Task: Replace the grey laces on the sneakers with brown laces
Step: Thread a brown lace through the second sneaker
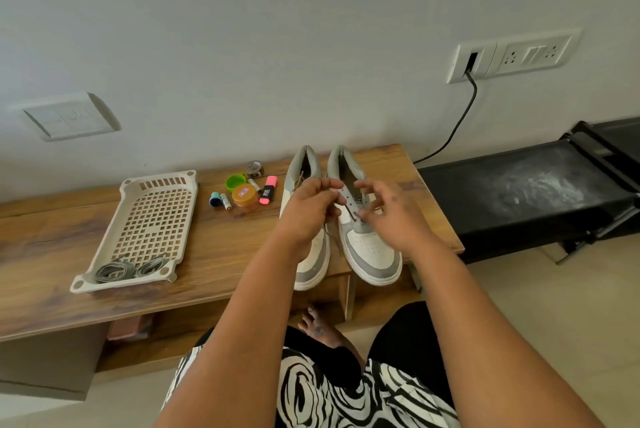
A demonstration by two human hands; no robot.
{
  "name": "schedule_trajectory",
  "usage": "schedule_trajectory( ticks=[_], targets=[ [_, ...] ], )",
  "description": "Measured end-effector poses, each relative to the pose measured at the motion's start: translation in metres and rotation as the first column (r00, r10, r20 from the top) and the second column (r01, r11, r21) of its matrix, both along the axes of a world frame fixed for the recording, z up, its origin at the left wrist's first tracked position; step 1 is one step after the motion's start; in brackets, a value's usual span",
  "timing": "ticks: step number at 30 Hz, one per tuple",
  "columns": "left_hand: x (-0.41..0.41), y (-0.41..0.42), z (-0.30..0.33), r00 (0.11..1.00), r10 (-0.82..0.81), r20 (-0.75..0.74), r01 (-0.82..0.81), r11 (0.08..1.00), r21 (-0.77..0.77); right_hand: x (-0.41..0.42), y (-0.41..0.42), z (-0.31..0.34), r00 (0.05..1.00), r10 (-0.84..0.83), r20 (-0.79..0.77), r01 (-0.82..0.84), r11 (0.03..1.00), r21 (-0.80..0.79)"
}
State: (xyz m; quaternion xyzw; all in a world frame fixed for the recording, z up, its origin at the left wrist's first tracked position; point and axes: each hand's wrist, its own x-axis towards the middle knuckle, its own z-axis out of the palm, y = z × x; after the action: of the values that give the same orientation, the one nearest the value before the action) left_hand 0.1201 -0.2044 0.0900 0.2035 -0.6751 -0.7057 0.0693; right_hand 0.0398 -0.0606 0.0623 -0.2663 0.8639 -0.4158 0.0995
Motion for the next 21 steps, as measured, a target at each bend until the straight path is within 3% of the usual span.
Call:
schedule_trajectory(
  ticks=[4,6,9,11,13,16,19,21],
  targets=[
    [0.010,0.007,0.013,0.994,-0.049,-0.094,0.043,0.997,-0.072,0.026,-0.014,-0.002,0.997,0.071,-0.029,-0.072,0.996,-0.060],
    [0.016,0.006,0.021,0.978,0.045,-0.206,-0.059,0.996,-0.064,0.028,-0.006,-0.001,0.996,-0.024,0.090,0.032,0.996,-0.084],
    [0.021,0.001,0.029,0.926,0.206,-0.316,-0.215,0.977,0.004,0.019,0.020,-0.004,0.970,-0.194,0.143,0.185,0.980,0.077],
    [0.024,0.003,0.029,0.937,0.190,-0.292,-0.210,0.977,-0.037,0.018,0.034,-0.003,0.960,-0.213,0.182,0.192,0.973,0.126],
    [0.024,0.011,0.021,0.969,0.109,-0.222,-0.144,0.979,-0.147,0.024,0.034,0.004,0.960,-0.102,0.262,0.103,0.995,0.012],
    [0.020,0.025,0.008,0.990,-0.044,-0.131,0.005,0.958,-0.286,0.034,0.020,0.018,0.979,0.051,0.199,-0.032,0.995,-0.095],
    [0.015,0.028,0.004,0.994,-0.037,-0.104,0.001,0.945,-0.327,0.029,0.018,0.019,0.996,0.028,0.085,-0.026,0.999,-0.027],
    [0.014,0.024,0.002,0.996,-0.025,-0.085,-0.005,0.941,-0.339,0.020,0.027,0.013,0.995,-0.025,0.095,0.020,0.999,0.048]
  ],
)
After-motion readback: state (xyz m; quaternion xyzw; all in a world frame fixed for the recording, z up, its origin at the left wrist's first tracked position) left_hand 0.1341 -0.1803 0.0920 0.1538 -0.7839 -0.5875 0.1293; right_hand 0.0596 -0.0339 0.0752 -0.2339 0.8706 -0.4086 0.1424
